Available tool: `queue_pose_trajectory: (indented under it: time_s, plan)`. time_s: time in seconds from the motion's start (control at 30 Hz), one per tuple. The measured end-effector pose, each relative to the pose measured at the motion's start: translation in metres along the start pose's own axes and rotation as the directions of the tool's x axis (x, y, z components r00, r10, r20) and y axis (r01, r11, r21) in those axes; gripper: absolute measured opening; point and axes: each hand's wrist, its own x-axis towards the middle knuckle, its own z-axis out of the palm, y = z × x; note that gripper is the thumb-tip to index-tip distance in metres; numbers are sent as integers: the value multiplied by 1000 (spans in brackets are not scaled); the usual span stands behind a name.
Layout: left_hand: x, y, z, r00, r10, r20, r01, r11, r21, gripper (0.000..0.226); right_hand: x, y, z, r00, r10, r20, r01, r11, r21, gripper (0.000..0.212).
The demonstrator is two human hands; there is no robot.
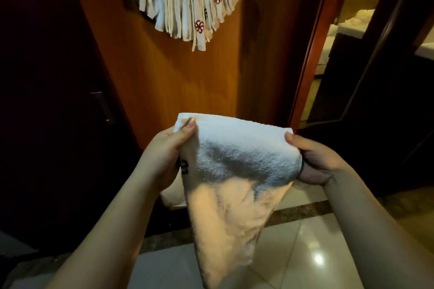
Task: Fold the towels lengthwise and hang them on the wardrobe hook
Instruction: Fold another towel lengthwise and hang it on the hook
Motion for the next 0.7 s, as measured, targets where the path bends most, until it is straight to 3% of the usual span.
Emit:
queue_pose_trajectory:
  time_s: [0.13, 0.33, 0.4, 0.53, 0.7]
  plan:
    - [-1, -13, -4, 1000, -3, 0, 3, 999, 52, 34, 4, 26, -10, 998, -22, -60, 21, 1000, -7, 34]
    - [2, -37, -11, 983, -82, -163, 95, 993, 69, 33, 12, 57, 11, 931, -196, -309, 157, 977, -147, 35]
    - [1, -49, -7, 962, -84, -261, 110, 990, 88, 36, 11, 72, 22, 862, -267, -431, 123, 935, -334, 22]
    - [-21, -82, 10, 909, 3, -416, 85, 978, 192, 48, 0, 99, 48, 725, -380, -575, -18, 823, -567, 31]
    - [-61, -96, 46, 915, 21, -403, 65, 978, 197, 36, -11, 124, 66, 768, -351, -535, -91, 768, -634, 35]
